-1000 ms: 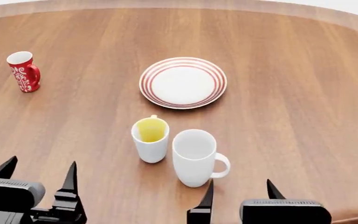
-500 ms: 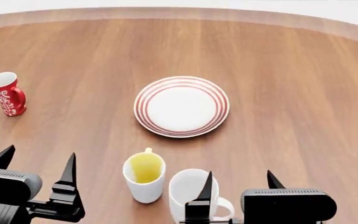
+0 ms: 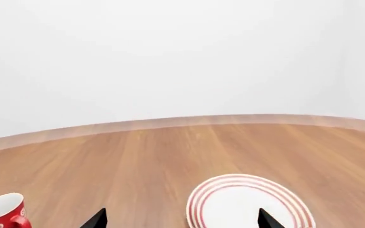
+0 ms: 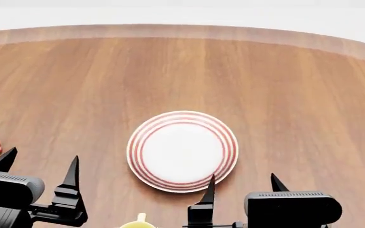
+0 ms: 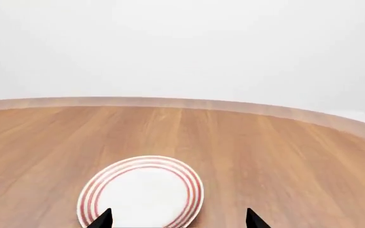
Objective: Pick up the red mug and put it on the plate
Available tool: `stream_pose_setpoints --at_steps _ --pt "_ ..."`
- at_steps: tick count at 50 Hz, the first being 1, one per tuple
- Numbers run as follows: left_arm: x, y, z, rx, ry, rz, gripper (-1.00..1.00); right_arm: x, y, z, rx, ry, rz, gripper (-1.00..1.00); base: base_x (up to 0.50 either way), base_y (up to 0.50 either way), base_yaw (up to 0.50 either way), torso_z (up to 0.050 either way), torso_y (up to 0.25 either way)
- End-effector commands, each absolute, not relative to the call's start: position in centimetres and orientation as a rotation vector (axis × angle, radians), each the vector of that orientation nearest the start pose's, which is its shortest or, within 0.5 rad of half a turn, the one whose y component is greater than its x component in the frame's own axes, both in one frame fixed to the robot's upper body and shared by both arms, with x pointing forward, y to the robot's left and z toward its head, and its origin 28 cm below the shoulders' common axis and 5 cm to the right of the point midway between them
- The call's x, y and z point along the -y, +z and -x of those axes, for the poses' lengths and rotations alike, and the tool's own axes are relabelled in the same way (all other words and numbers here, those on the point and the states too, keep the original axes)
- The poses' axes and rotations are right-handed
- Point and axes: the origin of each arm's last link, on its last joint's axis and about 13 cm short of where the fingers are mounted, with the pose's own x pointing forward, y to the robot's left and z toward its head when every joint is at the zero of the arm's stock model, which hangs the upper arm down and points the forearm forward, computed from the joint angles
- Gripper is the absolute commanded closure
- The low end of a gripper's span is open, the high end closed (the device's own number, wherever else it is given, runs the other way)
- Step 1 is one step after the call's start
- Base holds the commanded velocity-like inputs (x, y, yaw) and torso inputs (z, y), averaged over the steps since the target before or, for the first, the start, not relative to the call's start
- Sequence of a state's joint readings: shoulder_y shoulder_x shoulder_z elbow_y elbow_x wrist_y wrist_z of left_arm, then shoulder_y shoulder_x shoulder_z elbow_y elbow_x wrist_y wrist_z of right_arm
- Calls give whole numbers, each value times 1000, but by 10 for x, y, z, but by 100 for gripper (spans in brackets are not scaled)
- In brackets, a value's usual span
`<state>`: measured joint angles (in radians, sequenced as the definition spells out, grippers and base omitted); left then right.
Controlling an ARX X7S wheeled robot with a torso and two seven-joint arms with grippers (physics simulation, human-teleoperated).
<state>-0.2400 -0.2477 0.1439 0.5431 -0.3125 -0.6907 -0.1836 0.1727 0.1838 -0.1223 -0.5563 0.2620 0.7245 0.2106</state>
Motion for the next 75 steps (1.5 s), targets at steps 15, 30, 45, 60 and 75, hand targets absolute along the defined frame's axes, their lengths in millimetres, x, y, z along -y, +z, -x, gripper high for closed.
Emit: stream_pose_setpoints --at_steps 15,30,45,60,75 --pt "-210 128 -231 47 -118 -20 -100 97 114 -219 -29 47 -11 -100 500 0 0 0 1" --pt "-210 126 -232 43 -126 -17 -100 97 111 -221 -37 48 -8 -100 500 0 0 0 1" --pt "-211 124 -233 34 -121 -12 -100 96 109 -222 -32 44 -7 -100 80 0 0 0 1" --pt "-246 73 -226 -110 323 77 -100 97 105 -223 -40 43 -6 -100 0 0 0 0 0" --pt "-289 29 -229 -188 595 116 -100 95 102 -224 -49 47 -2 -100 0 0 0 0 0"
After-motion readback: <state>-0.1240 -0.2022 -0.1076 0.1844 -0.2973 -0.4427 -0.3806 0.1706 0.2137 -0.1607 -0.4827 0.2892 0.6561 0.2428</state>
